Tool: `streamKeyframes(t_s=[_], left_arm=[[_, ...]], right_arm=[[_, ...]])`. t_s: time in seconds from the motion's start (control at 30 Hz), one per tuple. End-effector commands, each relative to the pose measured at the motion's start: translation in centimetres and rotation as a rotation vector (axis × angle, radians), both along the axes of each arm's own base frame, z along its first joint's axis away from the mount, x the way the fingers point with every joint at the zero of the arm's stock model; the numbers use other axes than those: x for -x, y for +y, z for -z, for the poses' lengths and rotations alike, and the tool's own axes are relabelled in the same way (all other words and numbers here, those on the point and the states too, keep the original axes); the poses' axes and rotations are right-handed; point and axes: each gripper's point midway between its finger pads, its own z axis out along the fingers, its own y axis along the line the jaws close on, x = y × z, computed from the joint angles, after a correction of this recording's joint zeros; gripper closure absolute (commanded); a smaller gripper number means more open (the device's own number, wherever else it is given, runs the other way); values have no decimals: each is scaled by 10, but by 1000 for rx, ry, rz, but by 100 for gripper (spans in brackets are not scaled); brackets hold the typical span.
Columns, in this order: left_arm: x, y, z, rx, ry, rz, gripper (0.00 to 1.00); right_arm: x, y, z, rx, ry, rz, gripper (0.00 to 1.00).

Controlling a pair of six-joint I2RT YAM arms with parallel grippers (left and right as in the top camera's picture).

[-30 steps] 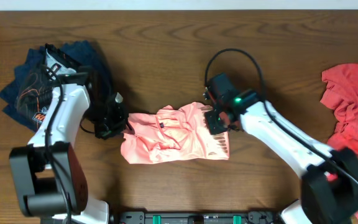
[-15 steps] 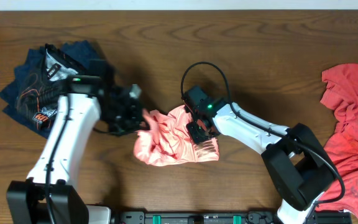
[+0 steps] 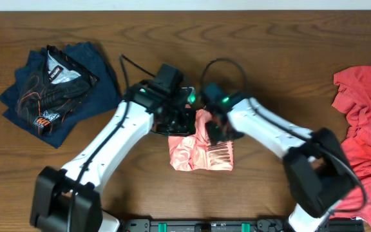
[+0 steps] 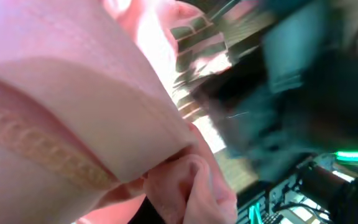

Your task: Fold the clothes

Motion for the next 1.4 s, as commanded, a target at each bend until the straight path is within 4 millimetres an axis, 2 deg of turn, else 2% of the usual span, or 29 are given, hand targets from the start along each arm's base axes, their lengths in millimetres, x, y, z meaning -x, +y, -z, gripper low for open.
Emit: streamKeyframes(t_s=[0.0,0.1,0.17,0.27,0.37,0.4,0.43,0.53,0.6,0.7,0.87,0.93,1.0,1.07,1.13,1.27,1.37], left_arm=[[-8,-10,10,-25,-12,-13,94],[-14,-24,18,-7,-28,-14,93],[-16,-35,23,5,-35,-9,92],[-12,-53,31,14,-42,26,91],[2,-72,44,10,-34,86,90],[8,-77,47,10,-26,106,86],[15,-85,50,16,-17,131,76],[25,-98,50,35,-46,207,37],[28,-100,39,66,-79,274,31],[21,-90,12,97,-127,299,28],[-18,-39,-45,118,-258,146,28],[-33,-20,-60,129,-299,83,28],[-47,-5,-66,131,-325,31,28],[-60,6,-64,125,-334,-10,28],[-69,11,-56,119,-328,-32,28],[-73,6,-26,101,-253,-23,29],[-60,-5,4,98,-140,12,31]], right_arm=[[-43,-30,-67,-32,-207,138,41],[-47,-52,-87,-50,-242,190,42],[-46,-63,-93,-42,-245,190,42],[-42,-76,-94,-27,-230,220,42],[-42,-81,-93,-21,-221,232,41],[-42,-81,-93,-21,-221,232,41],[-42,-81,-94,-21,-222,229,41],[-41,-78,-93,-36,-215,218,37],[-40,-74,-93,-57,-205,209,36],[-39,-65,-93,-102,-193,171,36],[-32,-27,-99,-297,-148,20,39],[-30,-16,-103,-360,-136,4,42],[-28,3,-109,-465,-122,-43,47],[-23,30,-118,-611,-101,-137,48],[-19,45,-119,-675,-72,-170,48],[-8,50,-93,-648,41,-139,50],[11,48,-63,-603,173,-106,53]])
